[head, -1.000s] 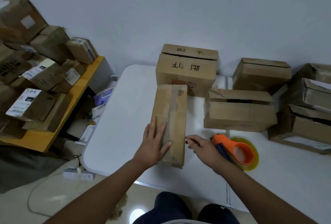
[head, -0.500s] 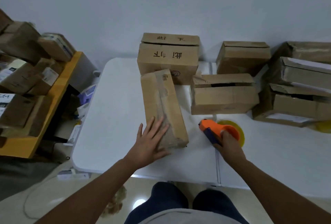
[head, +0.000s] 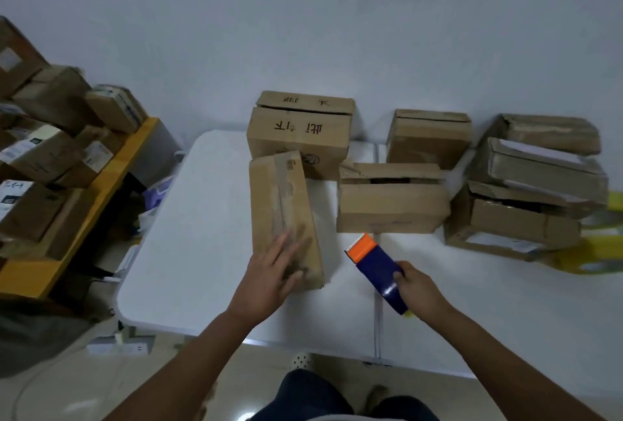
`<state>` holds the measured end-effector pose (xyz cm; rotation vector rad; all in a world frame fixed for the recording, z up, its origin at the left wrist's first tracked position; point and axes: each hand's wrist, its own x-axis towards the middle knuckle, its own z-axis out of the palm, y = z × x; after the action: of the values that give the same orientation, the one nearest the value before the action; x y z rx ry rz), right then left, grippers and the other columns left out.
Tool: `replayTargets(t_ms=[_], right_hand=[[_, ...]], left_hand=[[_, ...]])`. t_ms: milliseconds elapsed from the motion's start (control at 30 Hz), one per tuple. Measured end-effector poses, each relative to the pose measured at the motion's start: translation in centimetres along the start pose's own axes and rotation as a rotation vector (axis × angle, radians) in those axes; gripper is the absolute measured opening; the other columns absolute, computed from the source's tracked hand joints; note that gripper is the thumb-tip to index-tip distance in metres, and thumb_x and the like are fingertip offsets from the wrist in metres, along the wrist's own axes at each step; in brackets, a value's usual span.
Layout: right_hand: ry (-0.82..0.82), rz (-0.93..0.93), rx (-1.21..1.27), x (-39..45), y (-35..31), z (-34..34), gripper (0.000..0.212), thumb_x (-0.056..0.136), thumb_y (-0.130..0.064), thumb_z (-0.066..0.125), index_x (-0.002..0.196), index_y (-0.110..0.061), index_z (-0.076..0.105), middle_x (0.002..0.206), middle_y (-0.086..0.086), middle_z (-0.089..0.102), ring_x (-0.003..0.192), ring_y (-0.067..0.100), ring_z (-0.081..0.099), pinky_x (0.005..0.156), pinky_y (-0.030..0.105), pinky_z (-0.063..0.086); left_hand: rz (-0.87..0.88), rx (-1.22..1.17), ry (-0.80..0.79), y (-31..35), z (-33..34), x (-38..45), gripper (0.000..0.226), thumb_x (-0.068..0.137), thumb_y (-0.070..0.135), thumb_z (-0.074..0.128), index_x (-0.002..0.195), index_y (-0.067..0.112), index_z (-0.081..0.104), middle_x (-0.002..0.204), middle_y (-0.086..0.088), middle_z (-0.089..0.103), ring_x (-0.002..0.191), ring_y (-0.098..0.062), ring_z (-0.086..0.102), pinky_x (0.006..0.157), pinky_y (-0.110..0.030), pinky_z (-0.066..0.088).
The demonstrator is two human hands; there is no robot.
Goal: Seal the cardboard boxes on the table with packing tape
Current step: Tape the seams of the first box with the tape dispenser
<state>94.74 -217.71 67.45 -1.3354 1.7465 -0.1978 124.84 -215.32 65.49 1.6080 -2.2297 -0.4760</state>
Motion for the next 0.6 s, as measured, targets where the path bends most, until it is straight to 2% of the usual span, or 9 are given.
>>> replayTargets(t_ms=[100, 167, 200, 267, 300, 333, 433, 533, 600], right_hand=[[0.005, 0.041, 0.067, -1.5, 0.0, -0.7, 0.037, 0.103, -0.041, 0.039, 0.115, -0.012, 0.057, 0.106, 0.008, 0.065, 0.09, 0.021, 0.061, 0.069, 0.029, 0.043], [0.047, -0.014, 0.058, -2.2, -0.3, -1.3, 0.041, 0.1, -0.049, 0.04, 0.109, -0.013, 0.059, 0.1, 0.004, 0.067, 0.085, 0.016, 0.062, 0.064, 0.024, 0.043], [0.055, -0.036, 0.05, -2.3, -0.2, -1.4, 0.04, 0.1, -0.049, 0.041, 0.108, -0.015, 0.06, 0.1, 0.003, 0.068, 0.084, 0.014, 0.062, 0.064, 0.022, 0.043], [0.052, -0.089, 0.0, -2.5, -0.5, -1.8, 0.039, 0.099, -0.049, 0.044, 0.108, -0.016, 0.061, 0.1, 0.003, 0.069, 0.082, 0.012, 0.062, 0.065, 0.022, 0.045], [0.045, -0.11, -0.02, -2.6, -0.7, -1.9, 0.038, 0.098, -0.049, 0.045, 0.108, -0.016, 0.061, 0.101, 0.003, 0.069, 0.082, 0.012, 0.062, 0.067, 0.023, 0.047], [0.038, -0.123, -0.027, -2.6, -0.8, -2.0, 0.038, 0.098, -0.049, 0.046, 0.107, -0.016, 0.062, 0.101, 0.002, 0.069, 0.083, 0.012, 0.063, 0.07, 0.025, 0.049], [0.023, -0.141, -0.014, -3.0, -1.1, -2.1, 0.036, 0.098, -0.048, 0.048, 0.11, -0.017, 0.061, 0.104, 0.001, 0.069, 0.087, 0.013, 0.064, 0.077, 0.029, 0.052], [0.017, -0.155, 0.009, -3.3, -1.6, -2.4, 0.034, 0.098, -0.046, 0.049, 0.112, -0.017, 0.061, 0.107, 0.002, 0.068, 0.09, 0.014, 0.064, 0.08, 0.03, 0.052], [-0.001, -0.157, 0.025, -3.3, -1.9, -2.5, 0.033, 0.098, -0.045, 0.049, 0.113, -0.018, 0.06, 0.108, 0.0, 0.067, 0.09, 0.013, 0.063, 0.079, 0.029, 0.051]], left_hand=[[-0.177, -0.322, -0.048, 4.1, -0.4, 2.2, 0.037, 0.101, 0.023, 0.055, 0.138, 0.024, 0.053, 0.153, 0.007, 0.039, 0.134, -0.009, 0.044, 0.103, -0.021, 0.043], [-0.5, -0.637, -0.193, 6.8, -0.9, 3.9, 0.027, 0.101, 0.024, 0.055, 0.128, 0.022, 0.06, 0.131, 0.004, 0.057, 0.113, -0.008, 0.057, 0.082, -0.013, 0.05], [-0.675, -0.82, -0.263, 8.0, -1.1, 4.7, 0.022, 0.101, 0.027, 0.055, 0.121, 0.02, 0.062, 0.123, 0.002, 0.062, 0.107, -0.011, 0.06, 0.078, -0.015, 0.051], [-0.885, -1.072, -0.329, 8.9, -0.7, 6.0, 0.021, 0.101, 0.029, 0.056, 0.112, 0.014, 0.067, 0.116, -0.006, 0.068, 0.107, -0.019, 0.063, 0.092, -0.028, 0.051], [-0.939, -1.133, -0.326, 9.1, -0.4, 6.5, 0.022, 0.101, 0.027, 0.056, 0.109, 0.011, 0.068, 0.113, -0.009, 0.069, 0.104, -0.019, 0.063, 0.095, -0.031, 0.049], [-0.975, -1.175, -0.308, 9.2, -0.3, 6.8, 0.022, 0.101, 0.025, 0.055, 0.109, 0.009, 0.068, 0.108, -0.01, 0.069, 0.098, -0.018, 0.063, 0.089, -0.029, 0.051], [-1.058, -1.262, -0.279, 9.5, -0.6, 7.5, 0.017, 0.1, 0.024, 0.058, 0.104, 0.009, 0.065, 0.087, -0.007, 0.068, 0.079, -0.014, 0.063, 0.062, -0.021, 0.05], [-1.075, -1.296, -0.325, 9.5, -1.2, 7.6, 0.011, 0.096, 0.022, 0.065, 0.093, 0.011, 0.065, 0.074, -0.004, 0.067, 0.073, -0.012, 0.062, 0.057, -0.021, 0.051], [-1.065, -1.316, -0.343, 9.1, -1.4, 7.5, 0.009, 0.093, 0.018, 0.068, 0.093, 0.009, 0.067, 0.075, -0.005, 0.07, 0.074, -0.012, 0.064, 0.055, -0.019, 0.053]])
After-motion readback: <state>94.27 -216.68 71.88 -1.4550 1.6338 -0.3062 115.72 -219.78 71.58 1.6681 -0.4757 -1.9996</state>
